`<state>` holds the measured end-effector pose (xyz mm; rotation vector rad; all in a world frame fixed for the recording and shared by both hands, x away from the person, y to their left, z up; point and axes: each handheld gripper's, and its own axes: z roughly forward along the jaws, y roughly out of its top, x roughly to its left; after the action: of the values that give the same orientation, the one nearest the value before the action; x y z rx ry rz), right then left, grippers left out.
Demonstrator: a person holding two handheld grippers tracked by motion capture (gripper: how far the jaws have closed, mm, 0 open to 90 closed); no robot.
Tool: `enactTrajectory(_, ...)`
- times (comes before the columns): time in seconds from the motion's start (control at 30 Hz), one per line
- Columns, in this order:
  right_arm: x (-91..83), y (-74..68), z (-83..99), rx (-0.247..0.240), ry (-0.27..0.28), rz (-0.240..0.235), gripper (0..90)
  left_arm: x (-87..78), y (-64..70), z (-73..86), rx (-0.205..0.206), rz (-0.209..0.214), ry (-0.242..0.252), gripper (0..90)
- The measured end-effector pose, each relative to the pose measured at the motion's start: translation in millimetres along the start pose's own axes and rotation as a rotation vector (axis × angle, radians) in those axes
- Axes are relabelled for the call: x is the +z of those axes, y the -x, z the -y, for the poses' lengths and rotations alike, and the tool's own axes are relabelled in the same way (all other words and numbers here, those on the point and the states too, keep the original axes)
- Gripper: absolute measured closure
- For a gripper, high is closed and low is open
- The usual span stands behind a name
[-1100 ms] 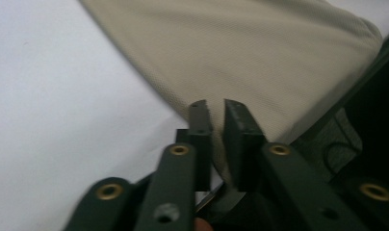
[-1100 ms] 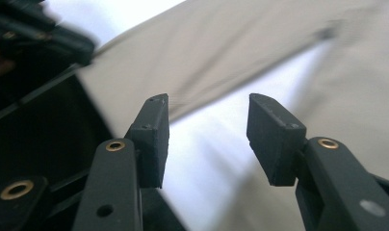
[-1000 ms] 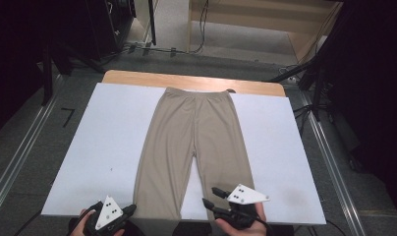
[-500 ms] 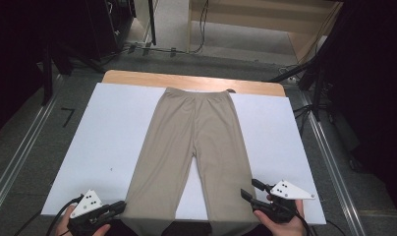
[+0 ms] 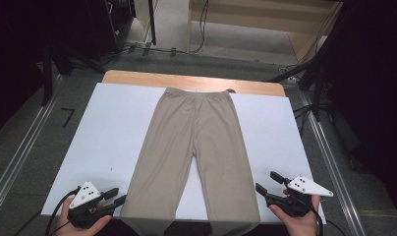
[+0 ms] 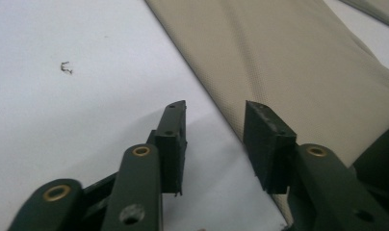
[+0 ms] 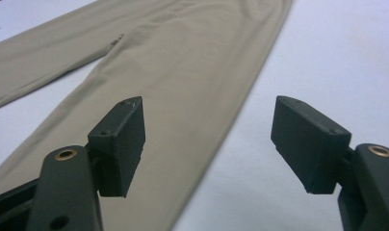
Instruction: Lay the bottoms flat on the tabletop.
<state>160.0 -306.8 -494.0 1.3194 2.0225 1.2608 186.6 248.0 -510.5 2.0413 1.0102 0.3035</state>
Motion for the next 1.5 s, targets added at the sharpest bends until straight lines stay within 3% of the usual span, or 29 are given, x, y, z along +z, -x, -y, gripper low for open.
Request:
enactTrajectory(0.13, -0.1, 4.3, 1.0, 0.009, -0.003, 0.012, 27.0, 9.4, 1.1, -5.3, -0.011, 0.045, 0.009, 60.4)
enactTrajectory(0.23, 1.5, 5.6, 0.4, 0.009, -0.006, 0.018, 27.0, 17.0, 8.5, -12.2, 0.02, -0.005, -0.009, 66.0)
enactTrajectory(0.33, 2.6, 4.4, -0.1, 0.005, -0.01, 0.021, 27.1, 19.8, 17.4, -13.3, 0.084, -0.08, -0.023, 74.9)
enactTrajectory(0.4, 3.1, 4.6, 0.0, 0.001, -0.013, 0.024, 27.0, 18.8, 14.3, -14.6, 0.06, -0.061, -0.034, 89.7)
enactTrajectory(0.5, 2.2, 8.9, 0.1, 0.009, -0.007, 0.032, 26.9, 18.4, 14.9, -14.1, 0.075, -0.065, -0.03, 90.0)
enactTrajectory(0.57, 0.3, 12.3, -0.8, 0.014, 0.0, 0.034, 26.7, 17.5, 11.0, -12.9, 0.046, -0.043, -0.022, 90.0)
enactTrajectory(0.6, -0.5, 13.6, -1.3, 0.013, 0.005, 0.034, 26.7, 16.4, 5.7, -11.5, 0.012, -0.018, -0.008, 88.6)
enactTrajectory(0.63, -1.9, 16.1, -2.4, 0.012, 0.011, 0.033, 26.4, 15.3, 3.0, -10.6, 0.003, -0.014, 0.004, 81.1)
enactTrajectory(0.87, -9.0, 34.6, -7.8, 0.013, 0.059, 0.046, 20.4, -0.8, -23.8, -15.6, -0.024, -0.001, 0.11, 35.8)
enactTrajectory(0.97, -8.1, 42.5, -7.0, 0.014, 0.062, 0.044, 12.7, -5.0, -36.6, -21.9, -0.039, 0.01, 0.156, 23.8)
enactTrajectory(1.07, -8.4, 50.6, -6.0, 0.015, 0.08, 0.032, 11.4, -9.0, -48.8, -27.8, -0.046, 0.019, 0.217, 11.9)
enactTrajectory(1.13, -8.9, 58.0, -4.8, 0.025, 0.095, 0.028, 7.8, -11.5, -55.1, -31.2, -0.047, 0.049, 0.253, 2.1)
enactTrajectory(1.2, -10.6, 66.1, -2.7, 0.039, 0.12, 0.034, 7.7, -13.9, -62.0, -34.6, -0.034, 0.071, 0.303, 0.0)
enactTrajectory(1.33, -11.8, 80.6, 3.6, 0.06, 0.145, 0.02, 0.0, -11.7, -73.2, -38.8, 0.003, 0.071, 0.345, 0.0)
enactTrajectory(1.4, -11.1, 85.4, 7.5, 0.055, 0.152, 0.021, 0.0, -9.4, -80.9, -38.7, -0.002, 0.059, 0.365, 0.0)
enactTrajectory(1.43, -11.6, 86.6, 9.7, 0.048, 0.156, 0.043, 0.0, -8.7, -83.3, -38.1, -0.006, 0.053, 0.373, 0.0)
enactTrajectory(1.5, -12.4, 89.1, 13.2, 0.057, 0.173, 0.045, 0.0, -8.5, -88.5, -36.3, -0.038, 0.061, 0.39, 0.0)
